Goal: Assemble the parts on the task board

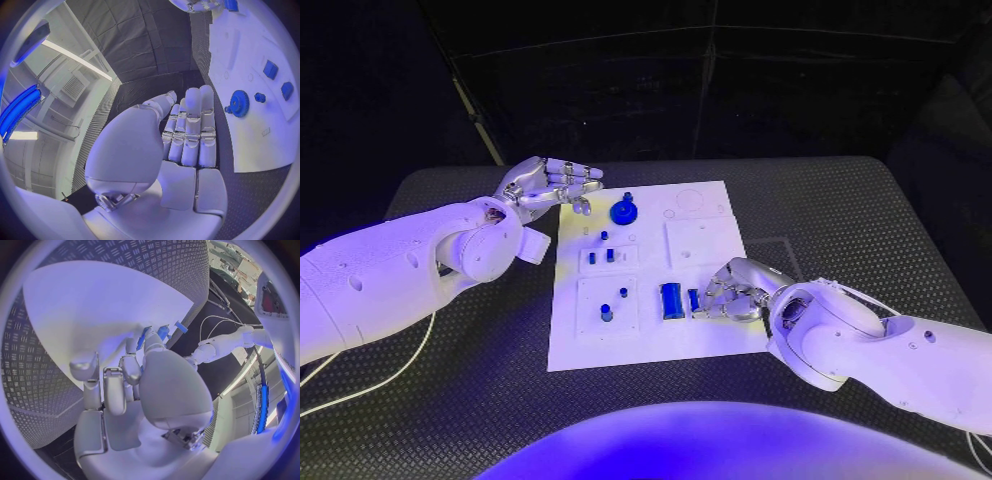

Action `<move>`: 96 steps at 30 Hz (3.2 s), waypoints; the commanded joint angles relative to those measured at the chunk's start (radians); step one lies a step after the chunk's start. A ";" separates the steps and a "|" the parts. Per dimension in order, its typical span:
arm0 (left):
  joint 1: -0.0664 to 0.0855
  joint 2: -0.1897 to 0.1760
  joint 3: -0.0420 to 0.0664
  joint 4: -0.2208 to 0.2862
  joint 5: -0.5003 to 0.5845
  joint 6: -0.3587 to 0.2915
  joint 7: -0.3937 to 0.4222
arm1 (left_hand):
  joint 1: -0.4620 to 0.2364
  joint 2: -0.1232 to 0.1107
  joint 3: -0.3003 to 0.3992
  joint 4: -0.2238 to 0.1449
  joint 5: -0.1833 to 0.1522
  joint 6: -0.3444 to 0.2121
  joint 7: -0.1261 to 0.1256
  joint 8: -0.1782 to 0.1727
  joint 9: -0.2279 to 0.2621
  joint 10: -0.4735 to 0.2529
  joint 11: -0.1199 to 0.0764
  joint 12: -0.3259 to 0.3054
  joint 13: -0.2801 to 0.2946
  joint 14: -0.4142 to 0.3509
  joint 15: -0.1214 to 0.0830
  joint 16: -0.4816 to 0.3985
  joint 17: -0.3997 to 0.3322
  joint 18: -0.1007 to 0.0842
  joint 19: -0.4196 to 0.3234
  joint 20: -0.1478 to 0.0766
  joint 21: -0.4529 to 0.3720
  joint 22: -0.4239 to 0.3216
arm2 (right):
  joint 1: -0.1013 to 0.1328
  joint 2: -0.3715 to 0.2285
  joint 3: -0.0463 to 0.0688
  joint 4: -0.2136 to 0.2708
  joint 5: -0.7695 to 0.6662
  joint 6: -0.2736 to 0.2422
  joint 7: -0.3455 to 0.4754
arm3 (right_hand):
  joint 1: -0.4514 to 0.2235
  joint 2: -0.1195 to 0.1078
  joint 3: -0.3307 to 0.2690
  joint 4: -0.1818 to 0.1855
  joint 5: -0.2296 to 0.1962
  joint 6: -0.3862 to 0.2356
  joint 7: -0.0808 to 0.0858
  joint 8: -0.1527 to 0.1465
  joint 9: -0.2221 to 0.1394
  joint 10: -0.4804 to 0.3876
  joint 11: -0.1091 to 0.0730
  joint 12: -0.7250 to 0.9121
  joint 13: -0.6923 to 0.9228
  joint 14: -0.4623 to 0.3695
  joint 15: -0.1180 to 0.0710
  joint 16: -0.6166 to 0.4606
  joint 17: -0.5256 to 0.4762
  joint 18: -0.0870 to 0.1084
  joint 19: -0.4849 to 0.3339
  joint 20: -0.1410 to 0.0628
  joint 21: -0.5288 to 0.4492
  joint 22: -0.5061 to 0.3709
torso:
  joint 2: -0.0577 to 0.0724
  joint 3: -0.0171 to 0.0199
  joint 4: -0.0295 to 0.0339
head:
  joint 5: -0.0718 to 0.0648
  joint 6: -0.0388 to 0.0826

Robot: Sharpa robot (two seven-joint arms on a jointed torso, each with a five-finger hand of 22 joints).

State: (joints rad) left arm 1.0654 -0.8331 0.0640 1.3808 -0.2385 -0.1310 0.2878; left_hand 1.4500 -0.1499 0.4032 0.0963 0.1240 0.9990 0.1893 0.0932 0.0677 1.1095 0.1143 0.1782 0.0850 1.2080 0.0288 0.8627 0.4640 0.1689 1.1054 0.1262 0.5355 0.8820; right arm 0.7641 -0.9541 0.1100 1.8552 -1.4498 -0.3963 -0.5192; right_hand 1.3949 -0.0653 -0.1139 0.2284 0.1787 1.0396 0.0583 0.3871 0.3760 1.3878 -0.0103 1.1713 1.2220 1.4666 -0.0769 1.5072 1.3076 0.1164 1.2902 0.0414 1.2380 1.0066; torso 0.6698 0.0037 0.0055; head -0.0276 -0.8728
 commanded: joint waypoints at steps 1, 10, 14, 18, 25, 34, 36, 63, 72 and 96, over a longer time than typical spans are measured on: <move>0.001 0.000 0.001 0.002 0.004 0.008 0.004 | -0.001 0.007 0.000 -0.007 -0.003 -0.005 0.001 0.002 0.000 -0.006 0.002 0.004 0.001 -0.006 -0.001 -0.004 -0.001 0.013 -0.004 0.001 -0.005 -0.002 | 0.001 -0.001 0.000 0.003 -0.026 -0.023 0.003 | -0.011 0.006 -0.013 0.006 0.016 0.009 0.001 0.005 0.002 0.001 -0.004 0.000 0.001 0.082 0.000 0.000 0.153 -0.005 0.000 -0.005 -0.003 0.002 | -0.001 0.0003 -0.0028 | 0.000 0.000; 0.000 -0.001 0.001 0.002 0.004 0.009 0.005 | -0.002 0.008 0.001 -0.008 -0.003 -0.006 0.001 0.003 0.000 -0.008 0.002 0.006 0.000 -0.006 -0.001 -0.004 -0.002 0.013 -0.005 0.002 -0.005 -0.002 | 0.001 -0.018 0.000 0.019 0.052 -0.088 0.073 | -0.095 0.009 -0.070 0.063 0.066 -0.001 0.004 0.002 0.005 -0.003 -0.002 -0.010 -0.007 0.080 0.002 -0.005 0.144 -0.003 -0.006 -0.004 -0.011 -0.009 | -0.004 0.0003 -0.0006 | -0.003 0.000; -0.001 -0.002 0.001 0.002 0.004 0.008 0.005 | -0.002 0.008 0.001 -0.008 -0.003 -0.006 0.001 0.003 0.000 -0.008 0.002 0.006 0.000 -0.006 -0.001 -0.004 -0.002 0.013 -0.005 0.002 -0.005 -0.002 | 0.002 -0.034 0.001 0.016 0.177 -0.112 0.172 | -0.120 0.013 -0.085 0.063 0.067 -0.025 0.012 -0.012 0.000 -0.028 0.005 -0.054 -0.043 0.071 0.007 -0.029 0.105 0.007 -0.034 0.000 -0.045 -0.059 | -0.006 -0.0014 -0.0001 | -0.006 0.001; -0.002 -0.003 0.001 0.002 0.005 0.005 0.008 | -0.007 0.008 0.000 -0.006 -0.003 -0.007 0.002 0.003 -0.001 -0.010 0.003 0.007 0.000 -0.007 0.000 -0.005 -0.003 0.013 -0.005 0.002 -0.006 -0.002 | 0.008 -0.042 0.020 -0.021 0.404 -0.115 0.364 | -0.074 0.037 -0.080 0.048 0.067 -0.086 0.036 -0.048 -0.012 -0.121 0.026 -0.213 -0.173 0.035 0.023 -0.123 -0.026 0.036 -0.127 0.013 -0.166 -0.227 | -0.013 -0.0071 0.0016 | -0.017 0.014; -0.004 0.000 0.001 -0.007 0.041 -0.022 0.045 | -0.043 0.002 -0.022 0.010 -0.005 -0.006 -0.017 0.011 0.000 -0.019 -0.002 0.014 -0.003 -0.099 0.009 -0.119 -0.059 0.012 -0.082 0.012 -0.083 -0.048 | 0.074 0.016 0.038 -0.186 0.798 -0.070 0.681 | 0.080 0.078 -0.062 -0.011 0.051 -0.154 0.091 -0.112 -0.039 -0.390 0.083 -0.599 -0.481 -0.233 0.079 -0.747 -0.653 0.060 -0.320 0.064 -0.479 -0.509 | -0.040 -0.0190 -0.0018 | -0.032 0.038; -0.009 0.041 0.001 -0.073 0.155 -0.105 0.137 | -0.057 0.015 -0.060 0.039 -0.004 -0.018 -0.044 -0.011 -0.002 -0.037 0.052 -0.069 -0.022 -0.269 0.111 -0.565 -0.248 0.006 -0.378 0.125 -0.434 -0.329 | 0.151 0.177 0.043 -0.457 1.011 0.019 0.883 | 0.153 0.119 -0.066 -0.037 -0.001 -0.128 0.129 -0.229 -0.136 -0.432 0.157 -0.901 -0.886 -0.491 0.196 -1.229 -0.938 0.053 -0.501 0.183 -0.849 -0.734 | -0.079 -0.0285 -0.0130 | -0.034 0.125; -0.010 0.056 0.001 -0.094 0.176 -0.131 0.153 | -0.058 0.020 -0.084 0.041 -0.004 -0.026 -0.046 -0.024 -0.003 -0.053 0.065 -0.096 -0.021 -0.279 0.120 -0.627 -0.278 0.016 -0.407 0.152 -0.472 -0.381 | 0.159 0.205 0.044 -0.501 1.028 0.030 0.902 | 0.146 0.123 -0.072 -0.052 -0.003 -0.111 0.134 -0.262 -0.162 -0.409 0.159 -0.938 -0.960 -0.471 0.203 -1.290 -0.997 0.068 -0.488 0.203 -0.900 -0.770 | -0.085 -0.0278 -0.0127 | -0.035 0.132; -0.017 0.071 -0.045 0.083 0.220 -0.493 0.204 | -0.960 0.150 -0.403 -0.096 -0.124 -0.692 -0.189 -0.093 -0.068 -0.800 -0.114 -0.178 -0.085 -0.906 -0.029 -0.863 -0.464 -0.099 -0.945 -0.028 -0.536 -0.795 | 0.259 0.206 -0.072 -0.375 1.344 -0.278 1.000 | -0.875 0.065 0.114 -0.228 -0.179 -0.713 -0.058 -0.387 -0.376 -1.042 0.010 -1.171 -1.222 -1.122 0.077 -1.507 -1.308 -0.035 -1.007 0.055 -1.168 -1.007 | -0.125 -0.0040 -0.0055 | 0.027 0.272; -0.016 0.054 -0.063 0.185 0.238 -0.633 0.231 | -1.113 0.150 -0.403 -0.096 -0.124 -0.788 -0.189 -0.093 -0.068 -0.896 -0.114 -0.178 -0.085 -1.000 -0.029 -0.863 -0.464 -0.169 -0.994 -0.126 -0.536 -0.882 | 0.286 0.174 -0.110 -0.286 1.449 -0.373 1.039 | -1.034 0.065 0.114 -0.228 -0.179 -0.813 -0.058 -0.387 -0.376 -1.147 0.010 -1.171 -1.222 -1.227 0.077 -1.507 -1.308 -0.116 -1.093 -0.041 -1.238 -1.007 | -0.126 -0.0037 -0.0055 | 0.028 0.273; -0.015 0.053 -0.064 0.189 0.238 -0.639 0.232 | -1.326 0.150 -0.403 -0.096 -0.124 -0.919 -0.189 -0.093 -0.068 -1.028 -0.114 -0.178 -0.085 -1.130 -0.029 -0.863 -0.464 -0.169 -1.105 -0.126 -0.536 -0.882 | 0.286 0.174 -0.110 -0.285 1.450 -0.374 1.039 | -1.261 0.065 0.114 -0.228 -0.179 -0.953 -0.058 -0.387 -0.376 -1.296 0.010 -1.171 -1.222 -1.377 0.077 -1.507 -1.308 -0.116 -1.214 -0.041 -1.238 -1.007 | -0.126 -0.0037 -0.0055 | 0.028 0.273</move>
State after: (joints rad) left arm 1.0476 -0.7800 -0.0010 1.5680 0.0016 -0.7619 0.4994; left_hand 0.1683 -0.0003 0.0058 -0.0002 0.0037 0.1086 0.0001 0.0041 0.0016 0.1105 0.0008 0.0038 0.0015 0.1069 0.0003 0.0070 0.0017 0.0061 0.0162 0.0025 0.0049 0.0017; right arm 1.0475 -0.7799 -0.0006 1.5672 -0.0013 -0.7610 0.5040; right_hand 0.1831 0.0003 -0.0060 -0.0003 0.0064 0.1158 -0.0003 0.0039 0.0011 0.1243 0.0011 0.0064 0.0014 0.1232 -0.0016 0.0048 0.0012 0.0066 0.1053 -0.0001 0.0067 0.0015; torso 0.5442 0.0000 0.0001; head 0.0000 -0.5999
